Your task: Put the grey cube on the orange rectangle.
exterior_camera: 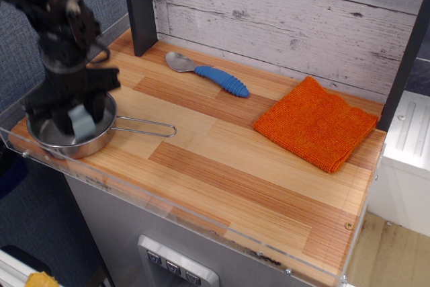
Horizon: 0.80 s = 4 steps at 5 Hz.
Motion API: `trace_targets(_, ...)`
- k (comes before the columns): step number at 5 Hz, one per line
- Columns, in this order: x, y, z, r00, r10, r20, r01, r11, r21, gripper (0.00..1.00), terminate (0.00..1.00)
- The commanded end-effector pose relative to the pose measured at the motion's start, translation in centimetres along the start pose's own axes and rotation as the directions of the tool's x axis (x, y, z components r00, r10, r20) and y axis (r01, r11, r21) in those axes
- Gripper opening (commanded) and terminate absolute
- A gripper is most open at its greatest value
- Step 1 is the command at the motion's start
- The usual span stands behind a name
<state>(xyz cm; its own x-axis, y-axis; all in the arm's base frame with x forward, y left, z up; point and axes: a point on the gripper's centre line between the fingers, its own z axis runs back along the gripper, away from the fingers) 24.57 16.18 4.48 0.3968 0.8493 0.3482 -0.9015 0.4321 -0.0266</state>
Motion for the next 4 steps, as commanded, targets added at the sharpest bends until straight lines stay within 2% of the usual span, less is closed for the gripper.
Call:
trace_targets(1,2.8,-2.7,8.0,0.990,0.032,0.135,-0.014,0.992,-0.127,0.00,0.00)
trace_targets(2,1.4,-4.7,10.0,0.989,0.005,0.145,0.019,0.986,-0.165,0.00,0.00)
trace_targets(4,-1.9,-9.9,11.9,0.987,-0.063,0.147,0.093,0.974,-0.208,0.00,0.00)
